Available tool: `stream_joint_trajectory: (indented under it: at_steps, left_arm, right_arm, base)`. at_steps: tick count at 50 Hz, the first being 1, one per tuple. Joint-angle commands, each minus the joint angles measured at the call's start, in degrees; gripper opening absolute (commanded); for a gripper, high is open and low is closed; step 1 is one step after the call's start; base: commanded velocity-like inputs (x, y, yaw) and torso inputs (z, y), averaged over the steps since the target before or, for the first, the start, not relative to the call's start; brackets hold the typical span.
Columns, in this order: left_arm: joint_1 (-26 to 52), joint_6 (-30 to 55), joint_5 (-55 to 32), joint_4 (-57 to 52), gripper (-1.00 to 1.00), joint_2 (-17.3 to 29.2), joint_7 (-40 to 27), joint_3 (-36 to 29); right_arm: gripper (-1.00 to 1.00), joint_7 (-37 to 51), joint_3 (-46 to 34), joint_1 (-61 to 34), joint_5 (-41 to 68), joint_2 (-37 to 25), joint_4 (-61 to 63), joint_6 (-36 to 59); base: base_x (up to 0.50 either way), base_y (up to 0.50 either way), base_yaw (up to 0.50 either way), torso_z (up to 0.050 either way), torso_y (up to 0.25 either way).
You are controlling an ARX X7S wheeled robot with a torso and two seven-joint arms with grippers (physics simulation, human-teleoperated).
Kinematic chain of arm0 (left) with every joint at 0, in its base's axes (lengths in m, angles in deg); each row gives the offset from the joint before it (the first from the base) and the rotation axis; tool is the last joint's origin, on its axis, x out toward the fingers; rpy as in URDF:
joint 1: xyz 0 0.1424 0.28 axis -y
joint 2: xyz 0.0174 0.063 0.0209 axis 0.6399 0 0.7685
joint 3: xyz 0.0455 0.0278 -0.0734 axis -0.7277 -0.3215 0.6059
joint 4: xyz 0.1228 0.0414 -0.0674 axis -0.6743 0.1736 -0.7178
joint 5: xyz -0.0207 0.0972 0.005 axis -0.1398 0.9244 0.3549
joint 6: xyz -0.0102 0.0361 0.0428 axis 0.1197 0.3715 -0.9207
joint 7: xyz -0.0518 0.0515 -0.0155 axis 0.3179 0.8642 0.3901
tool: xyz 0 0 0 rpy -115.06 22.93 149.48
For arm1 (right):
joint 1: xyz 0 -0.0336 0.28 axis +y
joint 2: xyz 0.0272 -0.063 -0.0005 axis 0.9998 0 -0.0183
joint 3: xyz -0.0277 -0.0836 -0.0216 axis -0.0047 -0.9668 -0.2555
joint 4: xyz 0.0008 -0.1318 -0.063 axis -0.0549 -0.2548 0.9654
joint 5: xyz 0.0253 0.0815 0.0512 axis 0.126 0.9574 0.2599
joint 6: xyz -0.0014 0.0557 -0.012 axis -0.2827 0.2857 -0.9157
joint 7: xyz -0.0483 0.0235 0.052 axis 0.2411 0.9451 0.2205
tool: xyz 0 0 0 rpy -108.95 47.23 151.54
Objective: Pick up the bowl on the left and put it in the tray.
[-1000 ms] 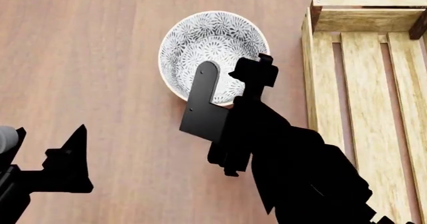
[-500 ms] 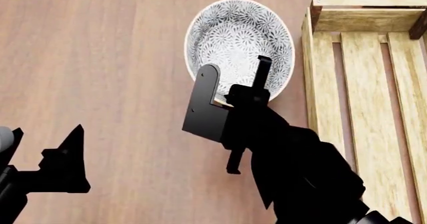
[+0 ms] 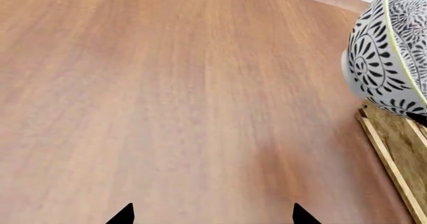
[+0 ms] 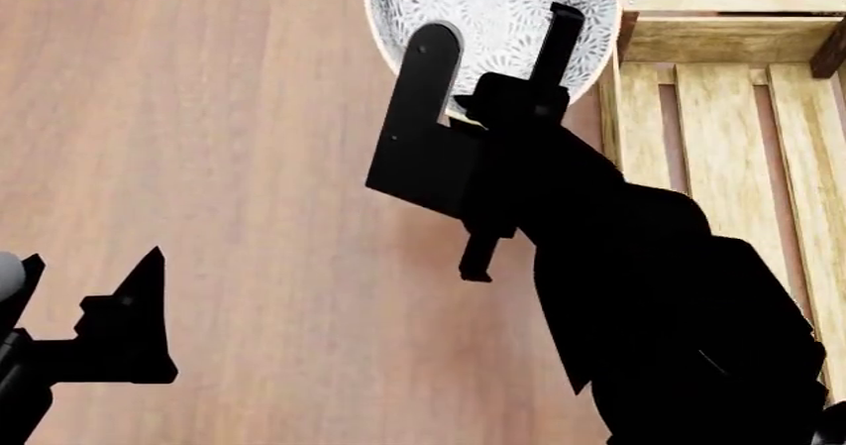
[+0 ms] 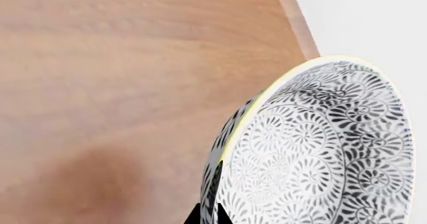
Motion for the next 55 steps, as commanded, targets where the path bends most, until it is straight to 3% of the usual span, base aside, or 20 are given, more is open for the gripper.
stream_joint_trajectory:
  at_steps: [1, 19, 55]
  left_arm:
    - [-0.01, 0.06, -0.6, -0.12, 1.0, 0.11, -0.69, 0.19]
    - [0.27, -0.02, -0.45, 0.02, 1.0, 0.15, -1.18, -1.18]
    - [0.61, -0.88, -1.33, 0.82, 1.0, 0.63, -2.41, -0.71]
  right_arm:
    - [-1.0, -1.13, 2.87, -1.67, -1.03, -7.75, 11.23, 6.04]
    - [-1.0, -1.41, 6.31, -0.1, -0.08, -19.03, 15.09, 10.01]
    - [-1.0, 3.6, 5.63, 12.27, 2.59, -24.27, 11.33, 9.57]
  base:
    - [0.0, 0.0, 0.0, 0.0, 0.0]
    - [0.0, 0.0, 0.0, 0.0, 0.001]
    - [0.0, 0.0, 0.0, 0.0, 0.0]
